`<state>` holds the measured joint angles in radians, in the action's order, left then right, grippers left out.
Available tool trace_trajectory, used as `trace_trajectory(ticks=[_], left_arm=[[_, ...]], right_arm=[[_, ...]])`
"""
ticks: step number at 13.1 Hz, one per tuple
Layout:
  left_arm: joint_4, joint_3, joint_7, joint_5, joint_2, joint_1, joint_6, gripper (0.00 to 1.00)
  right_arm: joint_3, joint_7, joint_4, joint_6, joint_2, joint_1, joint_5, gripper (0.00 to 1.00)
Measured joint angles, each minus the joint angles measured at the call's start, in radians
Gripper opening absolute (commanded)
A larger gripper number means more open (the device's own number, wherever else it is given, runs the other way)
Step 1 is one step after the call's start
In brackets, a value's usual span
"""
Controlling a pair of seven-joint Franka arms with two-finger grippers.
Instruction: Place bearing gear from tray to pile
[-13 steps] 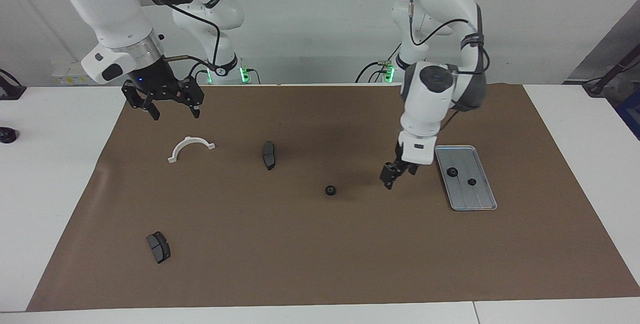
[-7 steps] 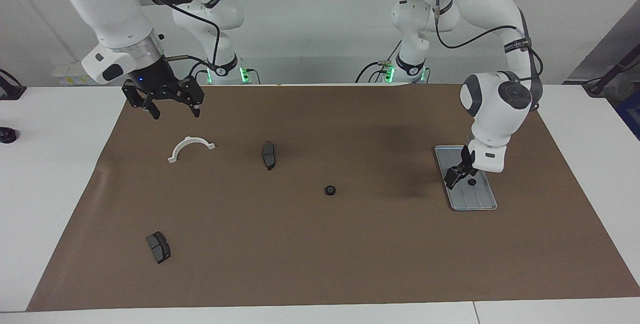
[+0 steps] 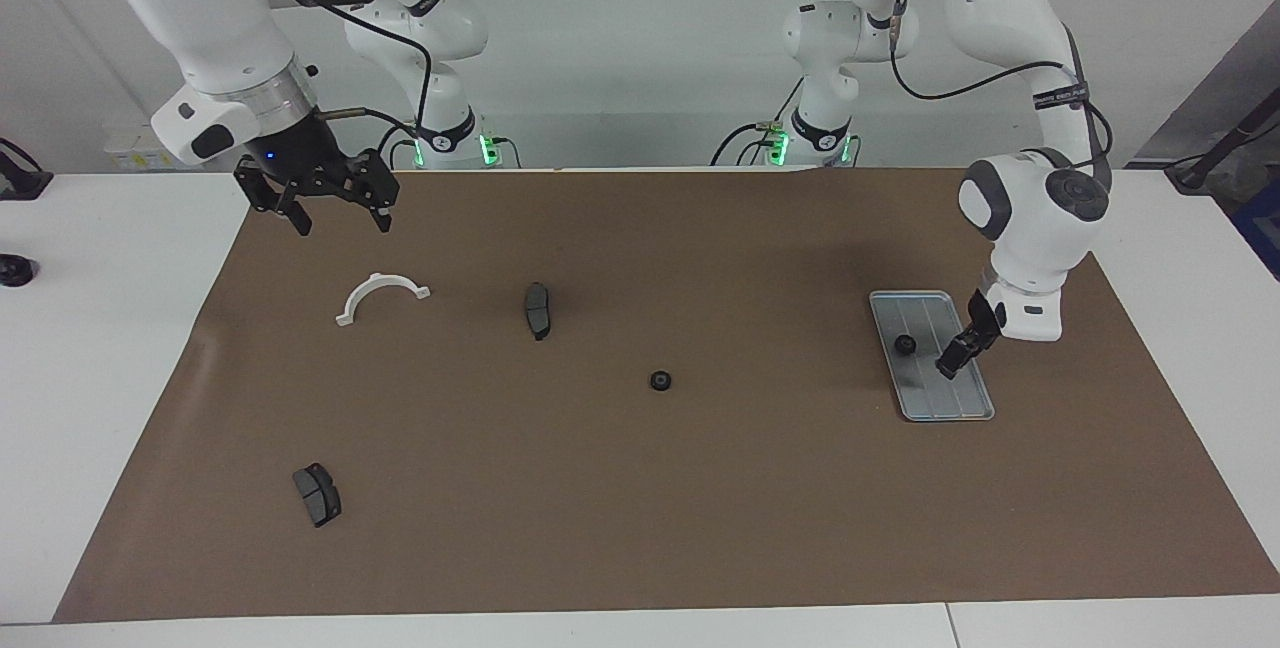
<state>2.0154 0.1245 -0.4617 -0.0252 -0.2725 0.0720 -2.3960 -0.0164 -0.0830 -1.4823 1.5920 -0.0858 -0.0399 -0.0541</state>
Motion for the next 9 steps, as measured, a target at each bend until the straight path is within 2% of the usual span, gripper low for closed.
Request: trace_trajectory(ticks=[2, 5, 6, 7, 8, 9], left_arm=[[0.027, -0.005, -0.002, 0.000, -0.009, 0.001, -0.036, 0.58], [0.084, -0.007, -0.004, 0.000, -0.013, 0.002, -0.118, 0.58], [0.086, -0.007, -0.004, 0.000, -0.012, 0.002, -0.124, 0.53], [0.086, -0.007, -0.004, 0.000, -0.012, 0.002, -0.124, 0.38], [0.086, -0.006, -0.004, 0.000, -0.011, 0.002, -0.124, 0.11], [0.086, -0.006, -0.004, 0.000, -0.011, 0.002, -0.124, 0.00]], right_arm=[[-0.003, 0.000, -0.016, 0.039, 0.001, -0.004, 0.000, 1.00], [-0.018, -0.001, -0.030, 0.074, 0.001, -0.024, 0.002, 1.00], [-0.019, -0.005, -0.031, 0.084, 0.001, -0.045, 0.010, 1.00], [-0.020, -0.019, -0.031, 0.092, 0.001, -0.074, 0.027, 1.00], [-0.022, -0.047, -0.031, 0.104, 0.001, -0.104, 0.045, 1.00], [-0.024, -0.081, -0.031, 0.123, -0.004, -0.136, 0.052, 1.00]])
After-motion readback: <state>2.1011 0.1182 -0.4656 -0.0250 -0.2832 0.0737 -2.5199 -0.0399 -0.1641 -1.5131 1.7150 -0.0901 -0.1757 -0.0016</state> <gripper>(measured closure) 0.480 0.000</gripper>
